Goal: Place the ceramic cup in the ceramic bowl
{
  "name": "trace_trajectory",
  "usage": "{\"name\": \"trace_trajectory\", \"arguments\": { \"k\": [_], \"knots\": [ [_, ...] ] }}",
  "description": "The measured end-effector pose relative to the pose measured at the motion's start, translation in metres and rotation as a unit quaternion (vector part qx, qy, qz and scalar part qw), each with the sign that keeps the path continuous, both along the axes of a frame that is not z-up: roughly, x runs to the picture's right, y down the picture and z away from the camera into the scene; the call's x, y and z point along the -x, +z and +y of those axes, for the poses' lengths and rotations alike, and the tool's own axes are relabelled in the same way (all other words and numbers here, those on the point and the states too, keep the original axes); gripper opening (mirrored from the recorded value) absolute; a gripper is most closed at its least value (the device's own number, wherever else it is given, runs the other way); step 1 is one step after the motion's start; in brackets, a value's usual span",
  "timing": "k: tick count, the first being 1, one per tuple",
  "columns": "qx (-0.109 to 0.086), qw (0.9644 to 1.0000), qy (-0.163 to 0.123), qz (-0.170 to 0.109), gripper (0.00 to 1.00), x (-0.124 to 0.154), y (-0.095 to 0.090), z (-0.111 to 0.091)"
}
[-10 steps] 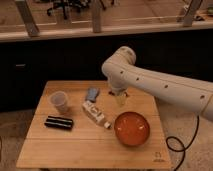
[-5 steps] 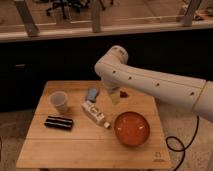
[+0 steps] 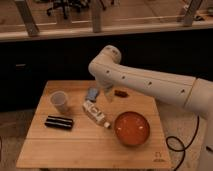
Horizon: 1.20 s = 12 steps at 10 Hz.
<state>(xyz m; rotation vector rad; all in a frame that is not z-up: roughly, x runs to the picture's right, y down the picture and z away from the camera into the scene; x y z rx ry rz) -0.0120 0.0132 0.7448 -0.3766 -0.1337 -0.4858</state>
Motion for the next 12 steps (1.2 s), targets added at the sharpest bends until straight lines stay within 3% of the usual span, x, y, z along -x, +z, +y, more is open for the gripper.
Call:
{"name": "trace_trajectory", "arguments": {
  "k": [12],
  "knots": [
    [-0.019,0.9962,-0.059,-0.062,0.80,0.072,0.019,-0.008]
  ]
}}
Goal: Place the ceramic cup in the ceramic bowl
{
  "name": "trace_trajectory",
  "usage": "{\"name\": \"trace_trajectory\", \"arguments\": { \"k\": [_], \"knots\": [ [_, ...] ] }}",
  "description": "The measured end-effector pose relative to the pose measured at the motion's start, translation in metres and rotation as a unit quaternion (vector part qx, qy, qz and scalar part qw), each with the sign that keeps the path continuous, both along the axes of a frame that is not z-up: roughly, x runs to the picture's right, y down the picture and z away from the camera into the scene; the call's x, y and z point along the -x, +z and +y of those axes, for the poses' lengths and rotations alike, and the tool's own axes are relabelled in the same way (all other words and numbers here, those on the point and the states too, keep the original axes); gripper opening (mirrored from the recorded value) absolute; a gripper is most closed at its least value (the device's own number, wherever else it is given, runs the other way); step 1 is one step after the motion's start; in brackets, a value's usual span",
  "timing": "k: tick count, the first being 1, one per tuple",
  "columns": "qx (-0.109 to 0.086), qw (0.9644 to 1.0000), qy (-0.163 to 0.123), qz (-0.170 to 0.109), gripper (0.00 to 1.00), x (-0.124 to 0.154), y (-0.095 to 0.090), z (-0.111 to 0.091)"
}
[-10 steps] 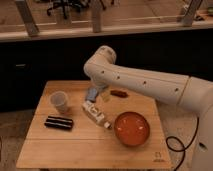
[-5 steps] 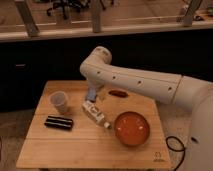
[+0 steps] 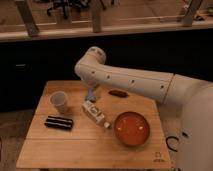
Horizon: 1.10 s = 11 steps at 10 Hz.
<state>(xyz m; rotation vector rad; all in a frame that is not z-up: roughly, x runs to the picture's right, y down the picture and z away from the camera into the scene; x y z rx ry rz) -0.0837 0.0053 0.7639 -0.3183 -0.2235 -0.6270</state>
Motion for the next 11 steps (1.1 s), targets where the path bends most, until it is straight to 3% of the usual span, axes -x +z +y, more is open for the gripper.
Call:
{"name": "trace_trajectory", "arguments": {
  "k": [2,5,11],
  "knots": [
    [0.000,0.9997,-0.021,-0.014,0.80,0.026,0.003,0.002],
    [0.000,0.9991,-0.035,-0.022,0.80,0.035,0.007,0.002],
    [0.015,0.9956,-0.078,-0.050,0.80,0.080,0.006,0.003]
  ]
}}
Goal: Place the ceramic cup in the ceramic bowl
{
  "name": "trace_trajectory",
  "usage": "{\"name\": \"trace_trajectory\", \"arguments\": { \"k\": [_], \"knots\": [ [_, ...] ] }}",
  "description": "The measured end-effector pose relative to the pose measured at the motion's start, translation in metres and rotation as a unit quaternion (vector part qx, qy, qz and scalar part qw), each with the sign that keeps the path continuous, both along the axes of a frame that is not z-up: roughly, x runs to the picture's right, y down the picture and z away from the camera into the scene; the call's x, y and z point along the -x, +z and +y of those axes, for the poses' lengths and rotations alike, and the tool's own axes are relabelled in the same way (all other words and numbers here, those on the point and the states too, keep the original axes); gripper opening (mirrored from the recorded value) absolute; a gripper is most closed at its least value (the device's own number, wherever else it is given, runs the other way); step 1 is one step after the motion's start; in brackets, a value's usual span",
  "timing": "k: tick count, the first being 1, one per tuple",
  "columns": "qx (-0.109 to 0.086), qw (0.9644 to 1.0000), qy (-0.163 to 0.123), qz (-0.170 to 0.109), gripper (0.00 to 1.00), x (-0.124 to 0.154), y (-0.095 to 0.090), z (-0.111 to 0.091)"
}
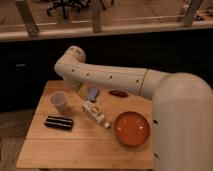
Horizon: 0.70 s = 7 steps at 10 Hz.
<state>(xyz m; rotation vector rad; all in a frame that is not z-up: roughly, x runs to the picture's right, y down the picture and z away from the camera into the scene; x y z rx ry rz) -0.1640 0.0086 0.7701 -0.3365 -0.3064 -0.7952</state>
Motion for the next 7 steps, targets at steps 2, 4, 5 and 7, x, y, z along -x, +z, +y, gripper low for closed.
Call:
{"name": "trace_trajectory", "arguments": {
  "k": [2,4,5,7],
  "knots": [
    [0.006,0.9998,-0.017,-0.011,0.80,0.017,0.000,0.002],
    [0.011,0.9994,-0.030,-0.017,0.80,0.024,0.002,0.004],
    [0.013,0.9992,-0.032,-0.020,0.80,0.028,0.002,0.005],
    [0.018,0.9988,-0.040,-0.023,0.80,0.032,0.007,0.007]
  ]
}}
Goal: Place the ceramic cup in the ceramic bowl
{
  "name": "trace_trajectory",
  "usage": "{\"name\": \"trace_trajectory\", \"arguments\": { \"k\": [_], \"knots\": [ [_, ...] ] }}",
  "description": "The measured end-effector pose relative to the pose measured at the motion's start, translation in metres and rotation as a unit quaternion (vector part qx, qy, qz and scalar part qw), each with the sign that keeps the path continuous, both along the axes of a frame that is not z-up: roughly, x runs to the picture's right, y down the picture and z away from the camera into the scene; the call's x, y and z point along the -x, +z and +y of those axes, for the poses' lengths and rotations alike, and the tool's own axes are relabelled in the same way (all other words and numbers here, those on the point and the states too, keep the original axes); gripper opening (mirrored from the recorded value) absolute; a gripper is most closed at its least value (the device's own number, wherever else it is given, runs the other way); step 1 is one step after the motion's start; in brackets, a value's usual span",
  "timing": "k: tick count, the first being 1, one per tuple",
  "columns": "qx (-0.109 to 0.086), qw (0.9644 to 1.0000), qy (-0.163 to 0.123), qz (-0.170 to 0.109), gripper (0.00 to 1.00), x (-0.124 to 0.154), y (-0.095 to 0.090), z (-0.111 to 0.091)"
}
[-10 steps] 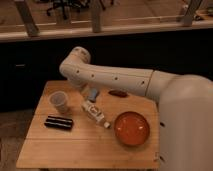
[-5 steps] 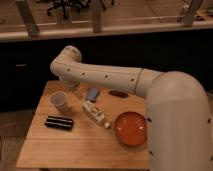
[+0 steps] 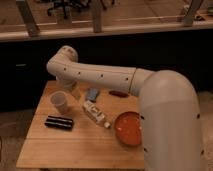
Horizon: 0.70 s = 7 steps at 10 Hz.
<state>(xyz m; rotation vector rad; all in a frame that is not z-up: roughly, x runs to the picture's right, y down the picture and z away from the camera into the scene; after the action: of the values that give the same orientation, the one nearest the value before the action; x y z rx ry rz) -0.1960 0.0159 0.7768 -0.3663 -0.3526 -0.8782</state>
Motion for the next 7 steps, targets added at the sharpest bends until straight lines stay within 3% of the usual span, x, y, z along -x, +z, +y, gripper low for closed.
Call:
{"name": "trace_trajectory", "arguments": {
  "k": [7],
  "knots": [
    [0.014,0.9991,-0.033,-0.024,0.80,0.019,0.016,0.014]
  ]
}}
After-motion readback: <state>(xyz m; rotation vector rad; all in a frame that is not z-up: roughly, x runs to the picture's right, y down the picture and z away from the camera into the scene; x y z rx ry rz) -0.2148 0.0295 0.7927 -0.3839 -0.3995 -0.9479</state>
